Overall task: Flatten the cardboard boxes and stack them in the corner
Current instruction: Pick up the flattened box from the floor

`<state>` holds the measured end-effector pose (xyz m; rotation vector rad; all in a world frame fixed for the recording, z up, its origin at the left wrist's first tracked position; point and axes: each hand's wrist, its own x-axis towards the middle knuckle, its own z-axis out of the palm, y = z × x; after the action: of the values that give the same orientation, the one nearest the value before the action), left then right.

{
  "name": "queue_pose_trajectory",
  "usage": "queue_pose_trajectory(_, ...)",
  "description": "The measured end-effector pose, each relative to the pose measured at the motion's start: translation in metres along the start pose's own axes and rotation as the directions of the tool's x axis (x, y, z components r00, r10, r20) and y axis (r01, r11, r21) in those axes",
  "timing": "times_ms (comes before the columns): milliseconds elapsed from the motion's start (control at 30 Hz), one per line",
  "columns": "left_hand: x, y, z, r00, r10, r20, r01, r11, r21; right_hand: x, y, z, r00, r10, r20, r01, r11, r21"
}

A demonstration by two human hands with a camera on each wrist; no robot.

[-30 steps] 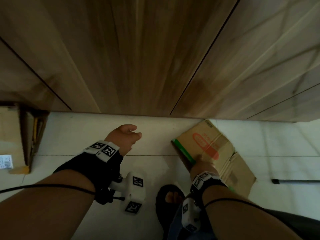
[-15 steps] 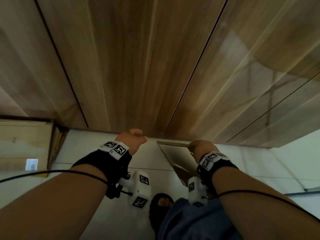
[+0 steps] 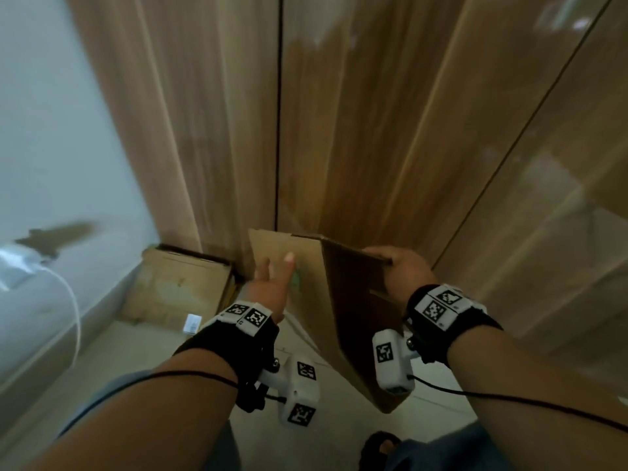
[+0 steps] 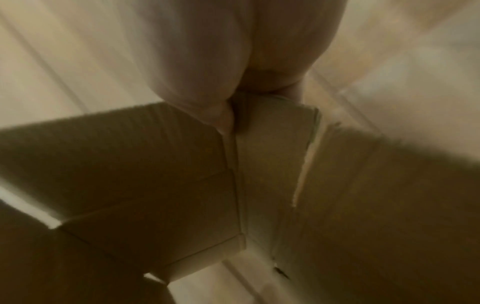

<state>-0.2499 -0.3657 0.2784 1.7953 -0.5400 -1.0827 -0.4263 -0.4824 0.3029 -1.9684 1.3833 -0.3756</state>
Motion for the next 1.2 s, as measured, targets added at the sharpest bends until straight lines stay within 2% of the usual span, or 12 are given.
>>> queue_pose_trajectory(100, -0.001, 0.013, -0.026, 0.965, 0.193, -0.176, -0.197, 0.98, -0.008, 0.006, -0.025, 0.013, 0.992, -0.122, -0.03, 0.124, 0.991, 0.055)
queue_pose_trajectory(200, 0.006, 0.021, -0.052, 0.946, 0.228, -0.23, -0.223, 0.974, 0.047, 0.006, -0.046, 0.028, 0.992, -0.114, -0.049, 0.123, 0.958, 0.259)
queue_pose_trajectory(267, 0.016, 0.017, -0.064, 0.966, 0.189, -0.175, -0.162, 0.975, 0.155, 0.004, -0.054, 0.035, 0.993, -0.096, -0.067, 0.114, 0.927, 0.356)
queue_pose_trajectory(333, 0.019, 0.01, -0.069, 0.982, 0.151, -0.111, -0.114, 0.951, 0.286, 0.006, -0.056, 0.042, 0.991, -0.08, -0.105, 0.113, 0.923, 0.369)
queue_pose_trajectory(400, 0.019, 0.0, -0.071, 0.985, 0.121, -0.126, -0.073, 0.94, 0.333, 0.011, -0.059, 0.049, 0.99, -0.057, -0.129, 0.105, 0.91, 0.401)
queue_pose_trajectory(533, 0.018, -0.013, -0.076, 0.967, -0.069, -0.243, 0.117, 0.975, 0.187, 0.019, -0.07, 0.055, 0.988, -0.058, -0.141, 0.122, 0.855, 0.504)
queue_pose_trajectory(700, 0.029, -0.018, -0.088, 0.909, -0.25, -0.332, 0.229, 0.968, -0.103, 0.028, -0.084, 0.045, 0.981, -0.002, -0.192, 0.138, 0.699, 0.701)
queue_pose_trajectory(800, 0.03, -0.017, -0.087, 0.925, -0.333, -0.182, 0.3, 0.936, -0.183, 0.034, -0.091, 0.049, 0.99, 0.074, -0.116, 0.057, 0.55, 0.833)
queue_pose_trajectory(867, 0.026, -0.013, -0.087, 0.947, -0.316, -0.058, 0.289, 0.917, -0.275, 0.037, -0.095, 0.054, 0.992, 0.109, -0.071, 0.01, 0.481, 0.877)
queue_pose_trajectory(1000, 0.028, -0.009, -0.09, 0.96, -0.272, 0.06, 0.275, 0.889, -0.366, 0.04, -0.098, 0.063, 0.994, 0.11, -0.021, -0.035, 0.478, 0.877)
queue_pose_trajectory(1100, 0.031, -0.011, -0.089, 0.959, -0.279, 0.05, 0.28, 0.901, -0.331, 0.036, -0.102, 0.066, 0.994, 0.103, 0.044, -0.085, 0.444, 0.892)
queue_pose_trajectory(1200, 0.032, -0.007, -0.087, 0.964, -0.255, 0.077, 0.264, 0.87, -0.416, 0.034, -0.104, 0.067, 0.995, 0.08, 0.056, -0.084, 0.411, 0.908)
